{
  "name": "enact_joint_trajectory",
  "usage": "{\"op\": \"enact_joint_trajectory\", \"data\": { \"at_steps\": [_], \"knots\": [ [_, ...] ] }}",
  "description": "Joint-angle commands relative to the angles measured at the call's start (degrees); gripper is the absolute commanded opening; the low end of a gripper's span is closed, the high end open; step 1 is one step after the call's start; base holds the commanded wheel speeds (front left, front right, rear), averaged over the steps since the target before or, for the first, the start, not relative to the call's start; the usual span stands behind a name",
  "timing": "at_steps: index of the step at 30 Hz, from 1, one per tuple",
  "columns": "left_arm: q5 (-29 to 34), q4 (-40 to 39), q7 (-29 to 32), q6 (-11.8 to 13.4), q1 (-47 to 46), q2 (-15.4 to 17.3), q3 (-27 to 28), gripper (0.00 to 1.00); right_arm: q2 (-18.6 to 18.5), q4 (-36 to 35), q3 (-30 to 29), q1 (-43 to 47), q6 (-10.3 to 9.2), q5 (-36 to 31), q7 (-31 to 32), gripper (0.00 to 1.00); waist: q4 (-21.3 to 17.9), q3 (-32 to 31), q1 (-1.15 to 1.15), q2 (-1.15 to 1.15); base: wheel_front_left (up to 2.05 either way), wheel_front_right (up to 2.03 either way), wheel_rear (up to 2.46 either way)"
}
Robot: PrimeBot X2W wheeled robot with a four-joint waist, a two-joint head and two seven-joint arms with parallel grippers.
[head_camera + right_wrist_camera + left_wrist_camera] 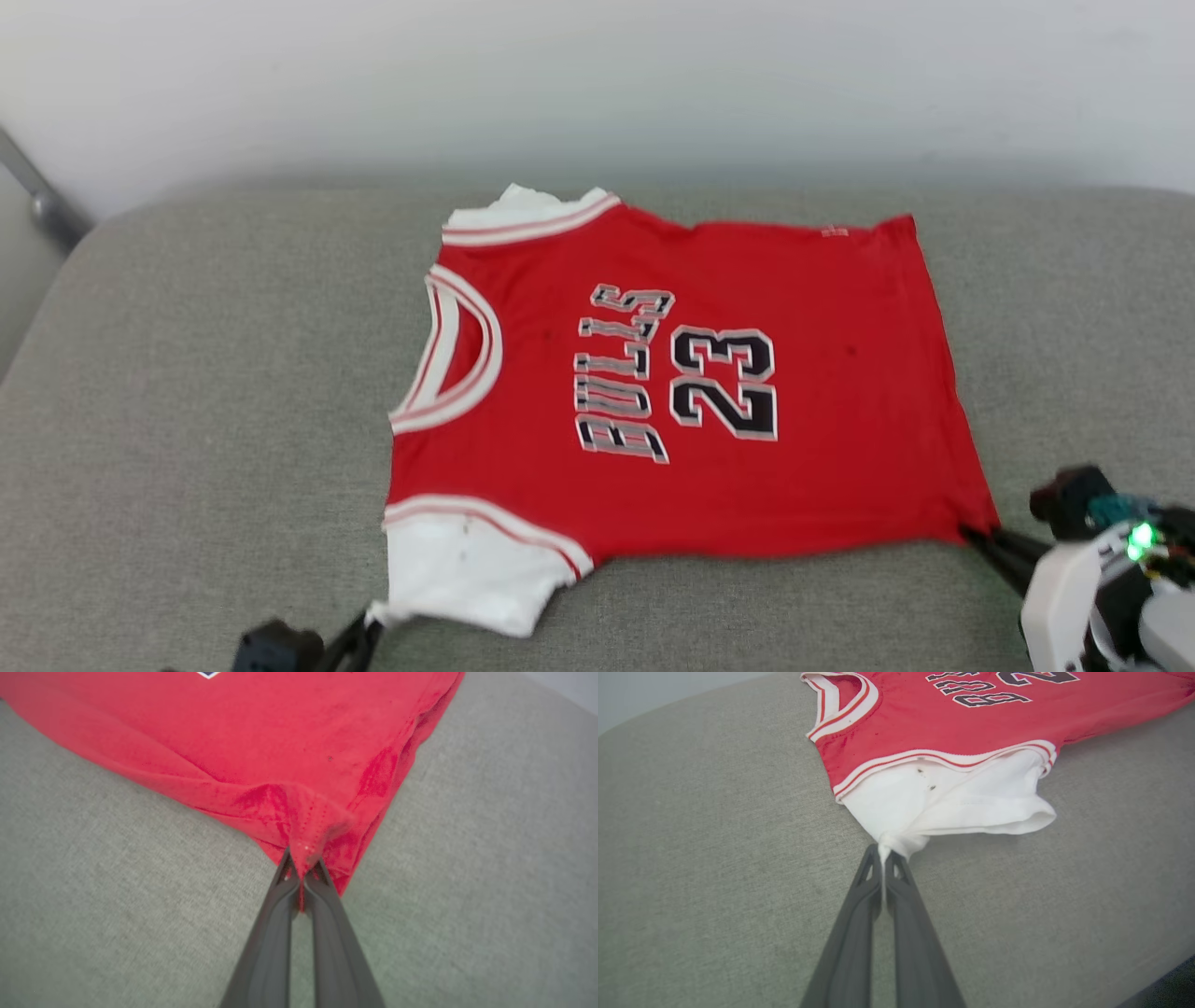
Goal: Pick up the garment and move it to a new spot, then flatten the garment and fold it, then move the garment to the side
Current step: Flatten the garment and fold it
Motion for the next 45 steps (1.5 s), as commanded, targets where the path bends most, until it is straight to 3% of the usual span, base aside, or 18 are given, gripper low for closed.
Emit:
{"op": "enact_joint_trajectory", "data": {
  "at_steps": [1, 11, 21, 27, 34, 45],
  "knots": [
    [-0.8, -0.8, 0.1, 0.5, 2.3, -0.4, -0.6, 0.00, -1.1, -1.1, -0.4, 2.9, -0.05, 0.8, 0.3, 0.00, 0.3, -2.0, 0.01, 0.00, 0.00, 0.00, 0.00],
    [-3.8, -3.4, 1.2, 2.4, 13.1, 0.9, -4.1, 0.00, -4.7, -6.6, -5.9, 16.2, -0.06, 2.3, 2.2, 0.00, 0.1, -6.4, 0.01, 0.00, 0.00, 0.00, 0.00],
    [-2.9, -4.1, 2.8, 1.9, 12.0, 1.9, -5.0, 0.00, -4.2, -9.7, -12.7, 22.8, -0.06, 0.4, 5.6, 0.00, 0.4, -6.6, 0.01, 0.00, 0.00, 0.00, 0.00],
    [-0.1, -3.4, 3.7, 0.0, 5.8, 1.9, -4.6, 0.00, -2.9, -12.0, -18.5, 23.3, -0.05, -2.4, 6.8, 0.00, 0.4, -6.3, 0.01, 0.00, 0.00, 0.00, 0.00],
    [3.6, -1.3, 6.1, -4.1, -4.7, 1.0, -4.4, 0.00, -2.1, -15.7, -24.5, 21.2, -0.05, -5.5, 9.9, 0.00, -0.7, -5.0, 0.01, 0.00, 0.00, 0.00, 0.00],
    [7.1, 7.6, 8.0, -9.9, -20.4, -1.7, -3.2, 0.00, 0.8, -18.4, -28.2, 15.8, -0.05, -7.5, 14.8, 0.00, -4.1, 1.8, 0.01, 0.00, 0.00, 0.00, 0.00]
  ]
}}
